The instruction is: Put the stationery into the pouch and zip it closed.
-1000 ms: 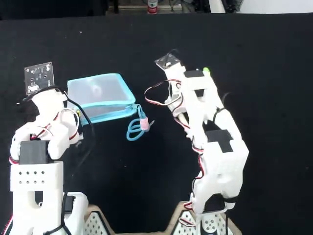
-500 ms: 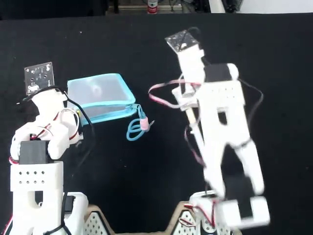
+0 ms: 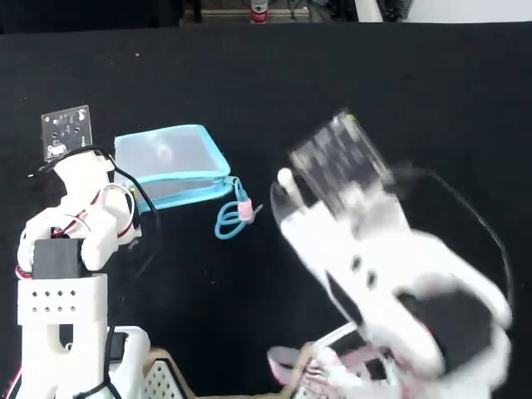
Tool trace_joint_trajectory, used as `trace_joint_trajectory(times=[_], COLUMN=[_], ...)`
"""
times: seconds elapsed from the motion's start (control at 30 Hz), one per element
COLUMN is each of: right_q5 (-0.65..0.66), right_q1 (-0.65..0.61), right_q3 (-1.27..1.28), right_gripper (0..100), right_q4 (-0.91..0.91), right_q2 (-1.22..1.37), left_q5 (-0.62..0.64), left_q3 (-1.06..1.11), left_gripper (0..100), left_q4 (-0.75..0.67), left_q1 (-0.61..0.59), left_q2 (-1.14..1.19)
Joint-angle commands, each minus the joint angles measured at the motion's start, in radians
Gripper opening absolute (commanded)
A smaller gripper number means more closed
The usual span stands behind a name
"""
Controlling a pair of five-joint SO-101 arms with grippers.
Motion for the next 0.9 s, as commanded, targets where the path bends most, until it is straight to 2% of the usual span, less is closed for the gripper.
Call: trace_joint_trajectory(times=[0.0, 0.13, 0.47, 0.67, 0.87], right_q5=[-0.118, -0.157, -0.157, -0.157, -0.157], right_q1=[-0.133, -0.212, -0.219, -0.219, -0.219], right_q3=[0.012, 0.168, 0.837, 1.113, 1.277], right_gripper=[1.1, 1.1, 1.1, 1.1, 1.1], right_q4=[-0.086, -0.307, -1.054, -1.247, -1.372], right_q2=[-0.157, -0.271, -0.582, -0.759, -0.831], left_q5=[-0.012, -0.012, -0.012, -0.012, -0.012], left_q3=[-0.042, -0.042, -0.035, -0.027, -0.027], left_gripper=[3, 3, 3, 3, 3], left_q4=[0.003, 0.003, 0.003, -0.002, -0.003], left_q1=[0.004, 0.004, 0.004, 0.005, 0.008], left_q2=[-0.008, -0.008, -0.008, -0.008, -0.008])
